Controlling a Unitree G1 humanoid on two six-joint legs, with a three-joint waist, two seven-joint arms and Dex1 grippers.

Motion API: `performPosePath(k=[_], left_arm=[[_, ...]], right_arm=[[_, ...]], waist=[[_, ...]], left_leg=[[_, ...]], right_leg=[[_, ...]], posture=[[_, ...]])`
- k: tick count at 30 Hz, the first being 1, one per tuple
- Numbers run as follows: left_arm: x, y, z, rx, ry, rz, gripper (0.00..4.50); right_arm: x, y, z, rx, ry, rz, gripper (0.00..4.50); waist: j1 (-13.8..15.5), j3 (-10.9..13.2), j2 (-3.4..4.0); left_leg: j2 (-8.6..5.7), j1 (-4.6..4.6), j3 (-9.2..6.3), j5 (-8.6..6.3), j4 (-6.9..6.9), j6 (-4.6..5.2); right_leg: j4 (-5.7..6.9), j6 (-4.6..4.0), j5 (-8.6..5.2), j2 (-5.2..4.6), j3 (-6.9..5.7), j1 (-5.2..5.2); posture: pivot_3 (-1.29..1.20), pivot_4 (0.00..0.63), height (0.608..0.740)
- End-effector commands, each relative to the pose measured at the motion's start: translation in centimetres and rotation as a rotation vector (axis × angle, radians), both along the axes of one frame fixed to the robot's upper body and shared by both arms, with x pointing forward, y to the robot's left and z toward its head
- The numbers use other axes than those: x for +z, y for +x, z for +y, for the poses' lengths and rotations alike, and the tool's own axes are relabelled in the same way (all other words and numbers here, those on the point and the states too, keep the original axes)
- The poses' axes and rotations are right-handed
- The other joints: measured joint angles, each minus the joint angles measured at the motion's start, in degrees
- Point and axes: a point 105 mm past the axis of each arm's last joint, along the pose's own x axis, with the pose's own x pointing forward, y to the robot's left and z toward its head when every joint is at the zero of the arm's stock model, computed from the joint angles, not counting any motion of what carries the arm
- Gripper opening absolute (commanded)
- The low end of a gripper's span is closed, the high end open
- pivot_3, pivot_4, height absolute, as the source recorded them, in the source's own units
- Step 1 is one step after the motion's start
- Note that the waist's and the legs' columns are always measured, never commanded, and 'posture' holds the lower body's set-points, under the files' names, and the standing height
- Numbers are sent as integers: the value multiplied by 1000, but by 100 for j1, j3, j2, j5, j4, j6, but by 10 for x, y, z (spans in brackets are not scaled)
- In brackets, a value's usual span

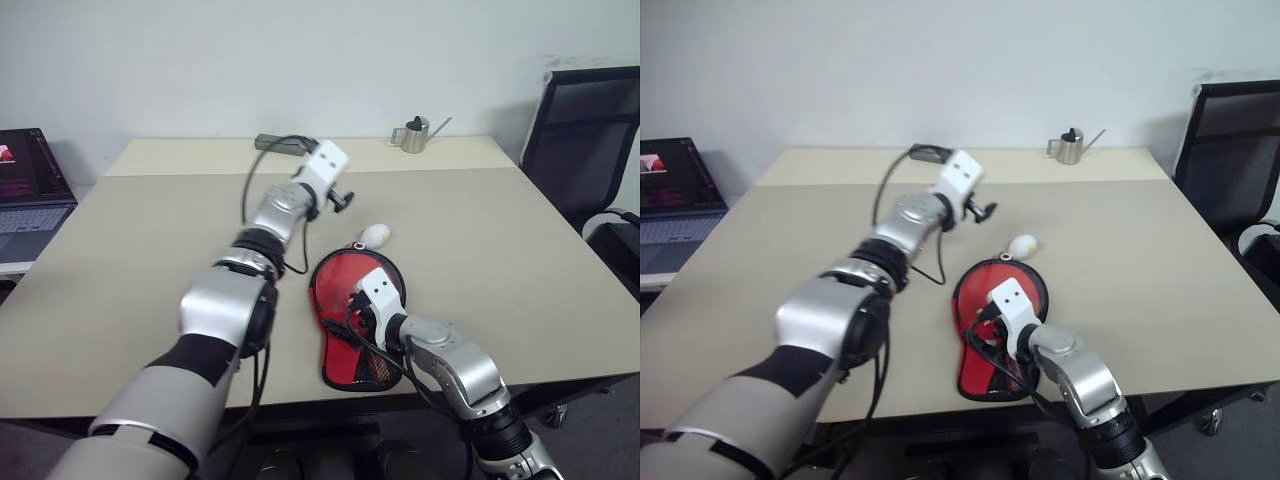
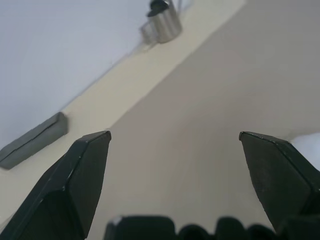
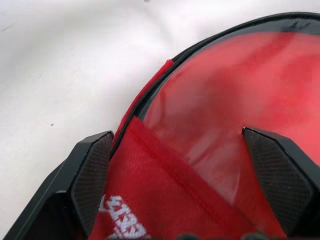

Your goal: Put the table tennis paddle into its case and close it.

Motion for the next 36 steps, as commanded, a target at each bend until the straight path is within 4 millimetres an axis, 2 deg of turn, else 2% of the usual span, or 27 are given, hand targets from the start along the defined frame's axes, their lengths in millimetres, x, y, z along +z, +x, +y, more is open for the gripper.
performPosePath(k=[1, 5, 9, 14, 17, 19, 22, 26, 30, 33, 36], left_arm=[[16, -16, 5, -218, -137, -5, 4484], [-1, -47, 36, -445, -216, 88, 4484], [-12, -74, 47, -545, -244, 140, 4484], [-28, -117, 47, -589, -226, 152, 4484], [-37, -129, 37, -573, -196, 126, 4484], [-46, -138, 27, -578, -174, 116, 4484], [-53, -145, 13, -578, -186, 120, 4484], [-62, -145, 2, -575, -178, 114, 4484], [-71, -142, -7, -593, -171, 128, 4484], [-81, -136, -23, -636, -111, 136, 4484], [-89, -131, -35, -673, -64, 147, 4484]], right_arm=[[-66, -4, -38, -90, -114, 252, 4500], [-56, 7, -51, -82, -90, 220, 4500], [-49, 11, -62, -65, -75, 207, 4500], [-31, 13, -74, 17, -62, 158, 4500], [-18, 15, -80, 65, -57, 125, 4500], [-2, 17, -84, 102, -44, 93, 4500], [21, 16, -91, 154, -36, 49, 4500], [51, 1, -99, 251, -30, 1, 4500], [68, -6, -112, 259, -15, 7, 4500], [90, -12, -132, 229, 1, 1, 4500], [100, -9, -148, 166, -24, -29, 4500]], waist=[[14, -5, 2], [64, -14, 14], [139, -1, 1], [238, 3, 12], [269, 9, 18], [277, 13, 21], [277, 27, 26], [262, 61, 39], [248, 88, 56], [256, 106, 67], [260, 108, 67]], left_leg=[[-2, 2, 2, 1, 0, 1], [-5, 5, 30, 21, 0, 33], [-6, -29, 25, 21, -1, 35], [-8, -72, 10, 21, -1, 35], [-9, -84, 3, 21, 0, 35], [-11, -89, 2, 22, 1, 35], [-17, -98, 13, 21, 2, 35], [-16, -119, 20, 22, 0, 36], [-13, -139, 22, 20, -1, 39], [-15, -141, 26, 20, 0, 40], [-18, -146, 29, 20, 4, 40]], right_leg=[[-1, 0, 0, -7, -8, 5], [-3, 1, 0, -26, -9, 17], [-3, 30, 17, -25, -13, -3], [-22, 34, 20, -27, -17, -26], [-42, 26, 16, -28, -22, -25], [-50, 16, 10, -28, -20, -25], [-60, 21, 12, -33, -10, -30], [-53, 46, 27, -28, -7, -61], [-50, 48, 29, -22, -7, -82], [-51, 49, 29, -22, -6, -84], [-57, 58, 34, -23, -3, -83]], posture=[[0, 150, 740], [0, 150, 740], [0, 150, 740], [0, 150, 740], [0, 150, 740], [0, 150, 740], [0, 150, 740], [0, 150, 740], [0, 150, 740], [0, 150, 740], [0, 150, 740]])
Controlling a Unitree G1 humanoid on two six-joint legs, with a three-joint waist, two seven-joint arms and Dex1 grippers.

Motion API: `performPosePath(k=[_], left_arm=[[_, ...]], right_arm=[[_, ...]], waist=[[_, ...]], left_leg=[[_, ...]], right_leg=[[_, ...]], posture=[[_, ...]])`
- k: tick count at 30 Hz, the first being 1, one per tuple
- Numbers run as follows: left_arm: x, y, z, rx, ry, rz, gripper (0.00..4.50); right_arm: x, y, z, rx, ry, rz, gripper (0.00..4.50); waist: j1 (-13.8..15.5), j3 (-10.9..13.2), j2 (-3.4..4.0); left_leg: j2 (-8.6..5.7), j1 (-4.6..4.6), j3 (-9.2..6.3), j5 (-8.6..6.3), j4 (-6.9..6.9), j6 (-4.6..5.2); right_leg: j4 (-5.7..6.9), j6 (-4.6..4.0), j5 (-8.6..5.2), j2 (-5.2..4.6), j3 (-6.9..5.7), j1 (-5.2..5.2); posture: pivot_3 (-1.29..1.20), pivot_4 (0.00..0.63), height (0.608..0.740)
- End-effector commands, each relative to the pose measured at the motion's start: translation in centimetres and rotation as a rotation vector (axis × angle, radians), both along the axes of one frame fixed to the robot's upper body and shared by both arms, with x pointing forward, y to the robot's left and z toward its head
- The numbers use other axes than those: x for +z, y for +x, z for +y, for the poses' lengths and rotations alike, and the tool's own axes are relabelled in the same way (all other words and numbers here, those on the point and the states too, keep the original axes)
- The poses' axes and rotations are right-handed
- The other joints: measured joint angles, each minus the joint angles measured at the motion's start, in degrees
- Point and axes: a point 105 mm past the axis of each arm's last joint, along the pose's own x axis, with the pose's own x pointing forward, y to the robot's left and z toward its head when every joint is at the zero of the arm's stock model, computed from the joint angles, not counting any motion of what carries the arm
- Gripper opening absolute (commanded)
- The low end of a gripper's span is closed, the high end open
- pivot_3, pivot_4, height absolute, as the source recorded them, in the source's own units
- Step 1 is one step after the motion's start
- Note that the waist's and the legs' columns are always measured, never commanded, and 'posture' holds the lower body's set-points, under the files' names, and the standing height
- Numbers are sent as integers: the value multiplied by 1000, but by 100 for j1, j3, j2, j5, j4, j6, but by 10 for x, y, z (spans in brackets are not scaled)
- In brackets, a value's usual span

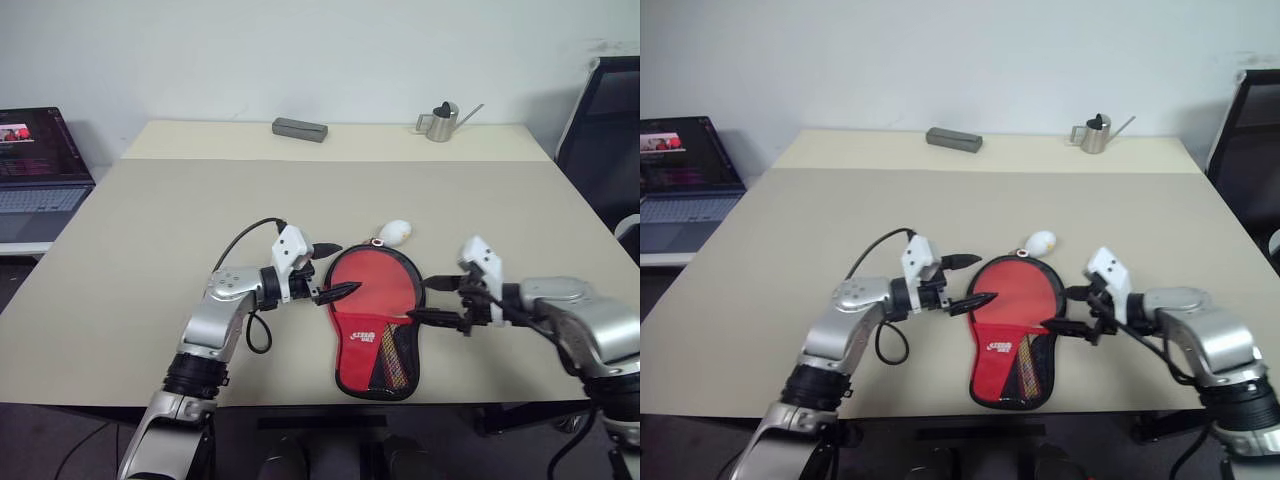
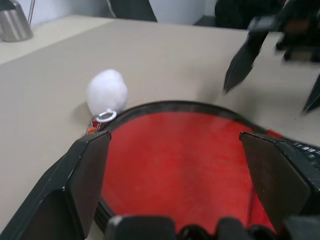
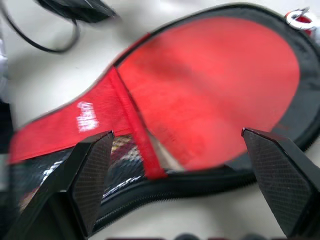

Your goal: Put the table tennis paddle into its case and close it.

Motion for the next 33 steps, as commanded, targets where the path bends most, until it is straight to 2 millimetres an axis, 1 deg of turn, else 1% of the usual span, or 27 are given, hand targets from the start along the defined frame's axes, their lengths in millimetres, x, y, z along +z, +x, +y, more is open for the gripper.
performPosePath(k=[1, 4, 7, 12, 17, 20, 22, 24, 26, 30, 31, 33], left_arm=[[1, 6, -14, -53, 48, -55, 4484], [-8, 13, -17, -68, 97, -66, 4484], [-21, 17, -18, -75, 132, -54, 4484], [-39, 17, -22, -92, 167, -24, 4484], [-55, 12, -26, -116, 204, -2, 4484], [-58, 10, -28, -126, 205, 7, 4484], [-59, 7, -30, -139, 204, 15, 4484], [-60, 6, -31, -147, 203, 21, 4484], [-60, 5, -32, -151, 201, 22, 4484], [-60, 3, -34, -156, 196, 25, 4484], [-60, 2, -34, -157, 196, 26, 4484], [-61, 1, -35, -158, 196, 28, 4484]], right_arm=[[20, 2, -13, -47, 2, -72, 4500], [26, 9, -17, -89, 13, -92, 4500], [27, 10, -10, -81, 25, -95, 4500], [26, 17, 0, -78, 21, -112, 4500], [37, 44, 7, -140, 43, -129, 4500], [43, 59, 17, -163, 84, -119, 4500], [52, 65, 28, -144, 161, -100, 4500], [56, 74, 35, -141, 194, -90, 4500], [54, 85, 36, -161, 185, -94, 4500], [43, 109, 33, -226, 147, -101, 4500], [39, 119, 32, -268, 130, -106, 4500], [34, 131, 30, -323, 102, -113, 4500]], waist=[[-1, 1, -1], [-25, 1, -1], [-35, 2, 0], [-19, 2, 0], [-18, 1, 2], [-19, -1, 5], [-13, -1, 6], [-10, -3, 8], [10, -3, 8], [6, -3, 9], [0, -4, 10], [-12, -6, 13]], left_leg=[[-1, 0, 1, 0, 2, 0], [-1, -1, 5, 0, 2, 0], [1, 0, 11, 0, 1, 1], [0, -4, 10, 0, 1, 1], [-2, 1, 11, 1, 8, 2], [-1, 8, 11, 2, 8, 3], [-1, 7, 10, 2, 8, 3], [-2, 7, 9, 2, 7, 3], [-3, 5, 8, 2, 7, 3], [-6, 7, 10, 2, 8, 3], [-6, 7, 8, 2, 8, 3], [-5, 12, 11, 2, 7, 4]], right_leg=[[-1, 1, 1, 0, 1, 0], [-2, 3, 2, 0, 5, -2], [1, 3, 2, 2, 10, -6], [2, 4, 3, 2, 10, -7], [4, 12, 8, 0, 12, -1], [7, 12, 9, 1, 13, 3], [8, 12, 9, 1, 13, 3], [9, 12, 9, 1, 12, 3], [10, 11, 10, -1, 12, 3], [11, 11, 10, -3, 13, 3], [12, 11, 10, -3, 12, 3], [17, 10, 10, -2, 15, 3]], posture=[[0, 150, 740], [0, 150, 740], [0, 150, 740], [0, 150, 740], [0, 150, 740], [0, 150, 740], [0, 150, 740], [0, 150, 740], [0, 150, 740], [0, 150, 740], [0, 150, 740], [0, 150, 740]])
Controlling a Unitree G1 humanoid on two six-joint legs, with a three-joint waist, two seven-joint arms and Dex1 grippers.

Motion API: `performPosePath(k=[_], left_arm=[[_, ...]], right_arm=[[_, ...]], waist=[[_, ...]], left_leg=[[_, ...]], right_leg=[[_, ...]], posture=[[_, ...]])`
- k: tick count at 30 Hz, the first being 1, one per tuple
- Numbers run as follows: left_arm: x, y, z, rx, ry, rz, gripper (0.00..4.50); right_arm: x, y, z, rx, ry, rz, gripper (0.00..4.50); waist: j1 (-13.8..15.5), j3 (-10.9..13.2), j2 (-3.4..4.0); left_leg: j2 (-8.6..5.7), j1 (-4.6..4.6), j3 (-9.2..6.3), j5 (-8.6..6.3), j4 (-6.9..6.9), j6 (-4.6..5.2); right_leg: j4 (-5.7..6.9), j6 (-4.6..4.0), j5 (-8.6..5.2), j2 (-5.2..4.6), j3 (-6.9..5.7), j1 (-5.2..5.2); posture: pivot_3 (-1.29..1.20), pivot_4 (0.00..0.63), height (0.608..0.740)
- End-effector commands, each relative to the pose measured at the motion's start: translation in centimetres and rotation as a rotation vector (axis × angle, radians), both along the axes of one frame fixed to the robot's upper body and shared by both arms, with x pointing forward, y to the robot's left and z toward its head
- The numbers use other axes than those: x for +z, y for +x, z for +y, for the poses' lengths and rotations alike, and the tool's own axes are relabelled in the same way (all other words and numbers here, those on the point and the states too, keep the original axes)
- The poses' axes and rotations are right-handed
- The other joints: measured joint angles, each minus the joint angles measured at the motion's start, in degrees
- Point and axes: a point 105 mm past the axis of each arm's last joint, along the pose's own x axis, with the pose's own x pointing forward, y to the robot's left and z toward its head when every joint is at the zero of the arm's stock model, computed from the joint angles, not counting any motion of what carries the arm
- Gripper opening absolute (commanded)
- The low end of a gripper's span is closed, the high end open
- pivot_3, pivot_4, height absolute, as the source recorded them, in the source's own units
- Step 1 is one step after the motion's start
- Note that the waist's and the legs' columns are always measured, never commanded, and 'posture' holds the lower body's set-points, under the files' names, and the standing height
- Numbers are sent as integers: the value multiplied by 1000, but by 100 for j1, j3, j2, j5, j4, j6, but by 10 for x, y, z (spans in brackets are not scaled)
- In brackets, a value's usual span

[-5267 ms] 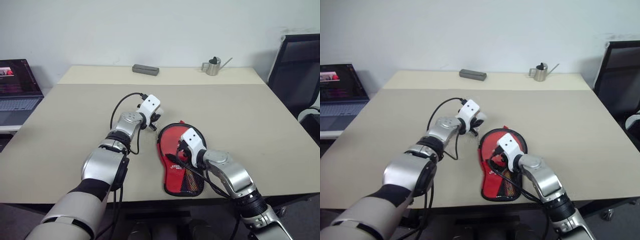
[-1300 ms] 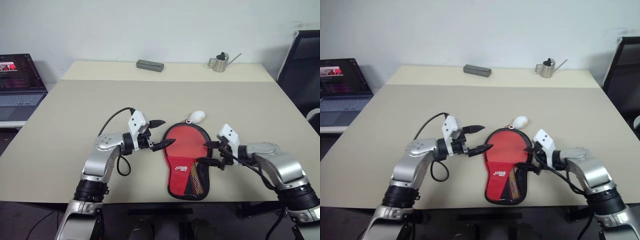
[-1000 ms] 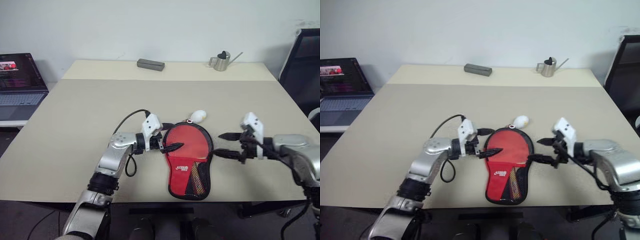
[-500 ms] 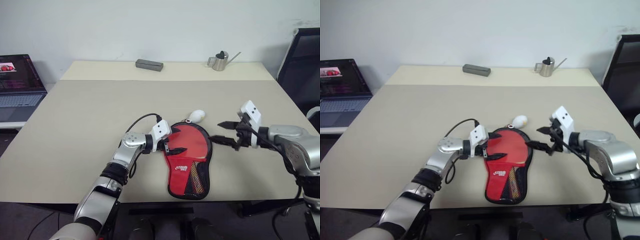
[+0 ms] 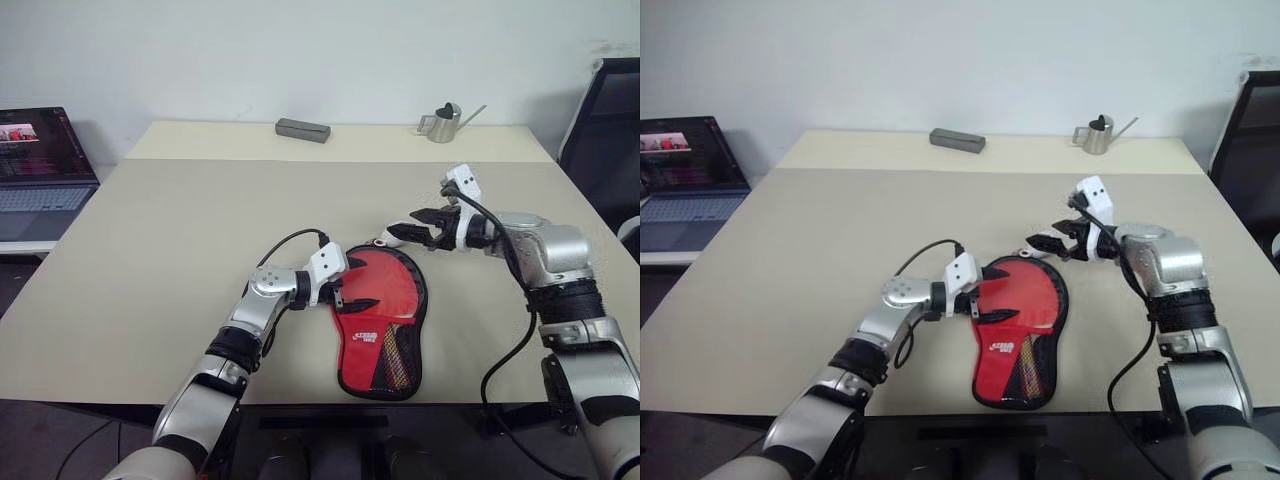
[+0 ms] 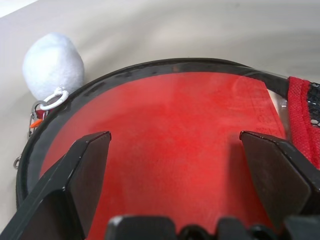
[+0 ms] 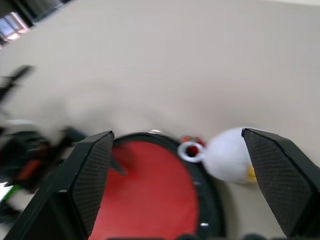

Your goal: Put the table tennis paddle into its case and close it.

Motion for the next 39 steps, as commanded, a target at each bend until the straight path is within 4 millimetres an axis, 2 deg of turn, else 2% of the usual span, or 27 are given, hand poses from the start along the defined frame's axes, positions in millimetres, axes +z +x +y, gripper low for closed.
performPosePath(k=[1, 4, 8, 14, 18, 21, 28, 31, 34, 39], left_arm=[[-21, -13, -6, -46, 58, 55, 4484], [-23, -15, -6, -48, 62, 60, 4484], [-24, -17, -7, -52, 63, 62, 4484], [-25, -19, -7, -52, 65, 66, 4484], [-26, -20, -6, -50, 67, 68, 4484], [-28, -20, -6, -50, 70, 71, 4500], [-33, -20, -4, -40, 80, 81, 4500], [-36, -19, -2, -26, 84, 92, 4500], [-40, -19, 1, -18, 90, 102, 4500], [-46, -22, 3, -17, 95, 122, 4500]], right_arm=[[5, 23, -2, -94, -40, -60, 4500], [-6, 38, 5, -153, -33, -45, 4500], [-13, 48, 12, -191, -32, -49, 4500], [-27, 52, 18, -202, -70, -43, 4500], [-28, 53, 16, -224, -68, -48, 4500], [-26, 54, 17, -223, -60, -57, 3901], [-29, 52, 24, -200, -69, -57, 1483], [-32, 51, 26, -183, -87, -60, 751], [-34, 50, 28, -179, -100, -63, 401], [-39, 52, 25, -206, -154, -99, 348]], waist=[[-7, -1, 2], [-14, -2, 4], [-6, -2, 4], [-18, -3, 5], [-25, -3, 5], [-27, -3, 5], [-31, -4, 6], [-30, -4, 7], [-31, -5, 8], [-32, -9, 14]], left_leg=[[0, 2, 1, 0, 0, 0], [0, 6, 6, 0, 0, 0], [0, 9, 9, 0, -2, 0], [0, 10, 9, 0, -4, 0], [0, 16, 11, 0, -3, 0], [0, 25, 15, 0, -2, 0], [1, 36, 13, 1, -2, 1], [0, 36, 13, 1, -1, 1], [0, 38, 13, 1, 0, 1], [0, 40, 13, 2, 2, 1]], right_leg=[[3, 0, 0, 0, 1, 0], [7, -4, 2, 0, 5, 0], [11, -17, 9, 0, 7, 1], [13, -28, 15, 0, 8, 0], [25, -30, 14, 0, 10, 0], [47, -35, 10, 0, 15, 0], [76, -29, -11, 1, 13, -1], [76, -30, -10, 1, 13, -1], [79, -30, -11, 1, 13, -1], [82, -28, -12, 2, 14, 0]], posture=[[0, 150, 740], [0, 150, 740], [0, 150, 740], [0, 150, 740], [0, 150, 740], [0, 150, 740], [0, 150, 740], [0, 150, 740], [0, 150, 740], [0, 150, 740]])
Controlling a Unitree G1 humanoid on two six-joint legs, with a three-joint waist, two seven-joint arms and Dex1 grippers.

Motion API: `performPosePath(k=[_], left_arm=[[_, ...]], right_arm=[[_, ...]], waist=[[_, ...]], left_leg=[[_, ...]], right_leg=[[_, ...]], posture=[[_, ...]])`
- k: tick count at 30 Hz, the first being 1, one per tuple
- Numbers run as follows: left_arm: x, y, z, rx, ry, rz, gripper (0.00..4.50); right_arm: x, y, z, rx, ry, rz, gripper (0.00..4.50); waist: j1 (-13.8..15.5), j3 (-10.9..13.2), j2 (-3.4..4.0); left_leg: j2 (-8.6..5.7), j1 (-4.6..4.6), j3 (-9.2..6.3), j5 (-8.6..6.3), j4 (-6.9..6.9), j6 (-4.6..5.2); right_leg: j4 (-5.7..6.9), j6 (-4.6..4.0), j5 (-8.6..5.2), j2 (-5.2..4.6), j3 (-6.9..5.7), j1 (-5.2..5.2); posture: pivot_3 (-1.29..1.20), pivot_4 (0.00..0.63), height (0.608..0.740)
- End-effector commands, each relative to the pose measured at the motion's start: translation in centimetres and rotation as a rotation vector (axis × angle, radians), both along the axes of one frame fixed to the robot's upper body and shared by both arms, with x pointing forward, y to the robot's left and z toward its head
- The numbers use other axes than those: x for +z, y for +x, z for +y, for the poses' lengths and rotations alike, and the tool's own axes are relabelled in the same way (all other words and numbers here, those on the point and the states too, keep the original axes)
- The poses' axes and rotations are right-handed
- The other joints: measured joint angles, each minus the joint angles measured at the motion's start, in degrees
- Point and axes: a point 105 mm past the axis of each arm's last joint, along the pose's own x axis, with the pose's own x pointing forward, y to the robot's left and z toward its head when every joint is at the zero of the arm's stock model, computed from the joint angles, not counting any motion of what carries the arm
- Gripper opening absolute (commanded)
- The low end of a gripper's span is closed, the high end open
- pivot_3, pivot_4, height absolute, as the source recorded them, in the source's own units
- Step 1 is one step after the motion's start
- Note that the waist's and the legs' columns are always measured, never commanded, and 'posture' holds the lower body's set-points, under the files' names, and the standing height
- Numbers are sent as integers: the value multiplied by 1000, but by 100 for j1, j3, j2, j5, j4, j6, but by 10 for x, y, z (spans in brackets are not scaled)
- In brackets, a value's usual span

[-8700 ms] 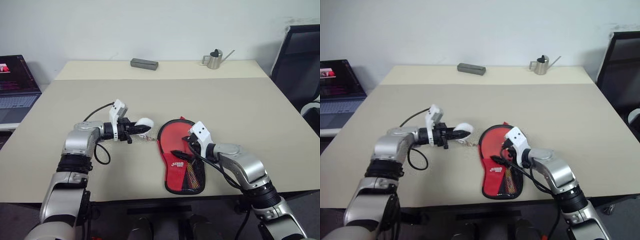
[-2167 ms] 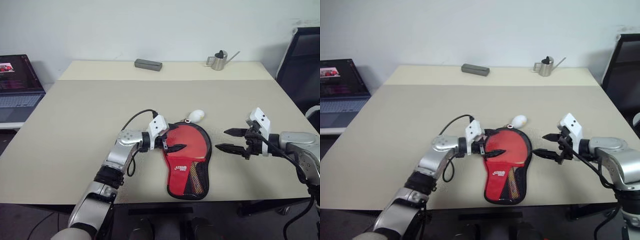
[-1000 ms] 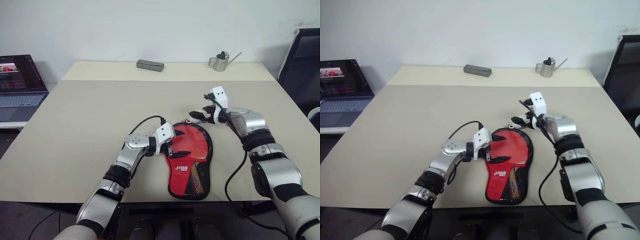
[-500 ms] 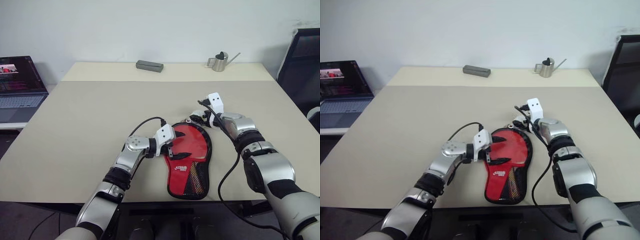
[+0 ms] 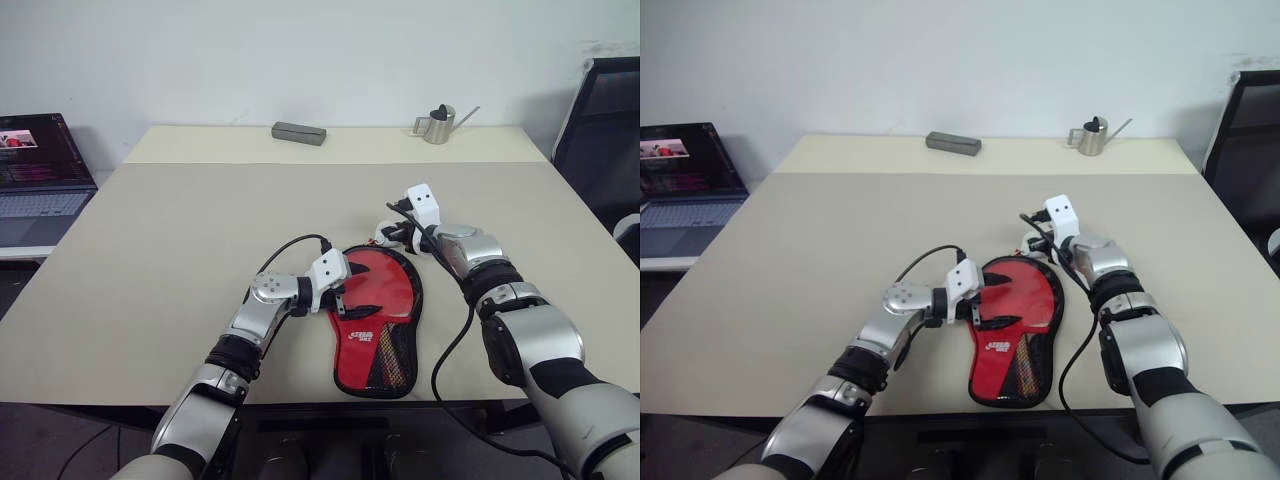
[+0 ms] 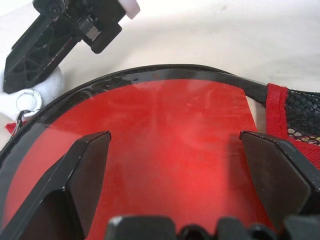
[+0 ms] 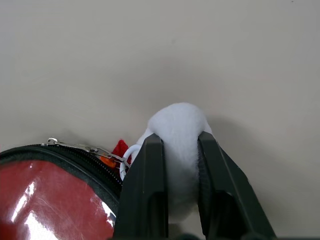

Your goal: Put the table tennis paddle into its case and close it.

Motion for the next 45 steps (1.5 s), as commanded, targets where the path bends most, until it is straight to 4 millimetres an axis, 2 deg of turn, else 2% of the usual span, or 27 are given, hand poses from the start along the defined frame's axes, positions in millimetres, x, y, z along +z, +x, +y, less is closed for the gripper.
performPosePath(k=[1, 13, 21, 27, 30, 33, 36, 40, 45], left_arm=[[-39, -15, 5, -13, 96, 109, 4500], [-46, -18, 6, -11, 100, 136, 4500], [-48, -20, 2, -18, 95, 149, 4500], [-49, -20, 3, -18, 98, 155, 4500], [-50, -20, 2, -22, 101, 159, 4500], [-50, -20, 1, -25, 102, 160, 4500], [-50, -20, -4, -34, 104, 159, 4500], [-49, -20, -6, -42, 106, 157, 4500], [-49, -21, -10, -61, 112, 155, 4500]], right_arm=[[12, 5, -4, -20, -43, -83, 347], [16, 8, -55, -106, -166, -118, 337], [4, -10, -87, -12, -288, -75, 336], [-10, -54, -98, 170, -370, 6, 335], [-11, -79, -95, 239, -394, 28, 333], [-12, -95, -92, 280, -426, 33, 333], [-14, -125, -88, 384, -477, 47, 332], [-15, -149, -93, 458, -551, 60, 331], [-23, -189, -95, 599, -627, 114, 330]], waist=[[0, -2, 3], [4, -4, 7], [36, -13, 19], [55, -30, 39], [51, -45, 52], [44, -61, 54], [72, -65, 55], [72, -69, 51], [104, -75, 45]], left_leg=[[0, 0, 0, 0, 0, 0], [0, -1, -1, 0, 0, 0], [-3, -2, -4, 0, 0, 0], [-7, -5, -15, -1, -2, 0], [-8, -4, -17, -1, -2, 0], [-8, -2, -18, -1, -2, -1], [-10, -4, -21, -1, 0, -1], [-19, -6, -21, -3, 0, -2], [-32, -7, -28, -4, 1, -1]], right_leg=[[0, 0, 0, 0, 0, 0], [-1, -5, -3, 0, -1, 0], [-4, -1, -6, -1, -4, 4], [-11, 8, -13, -4, -11, 10], [-12, 9, -17, -4, -13, 11], [-12, 14, -23, -4, -13, 14], [-18, 18, -26, -4, -15, 17], [-29, 24, -30, -12, -14, 23], [-35, 37, -39, -21, -14, 29]], posture=[[0, 150, 740], [0, 150, 740], [0, 150, 740], [0, 150, 740], [0, 150, 740], [0, 150, 740], [0, 150, 740], [0, 150, 740], [0, 150, 740]])
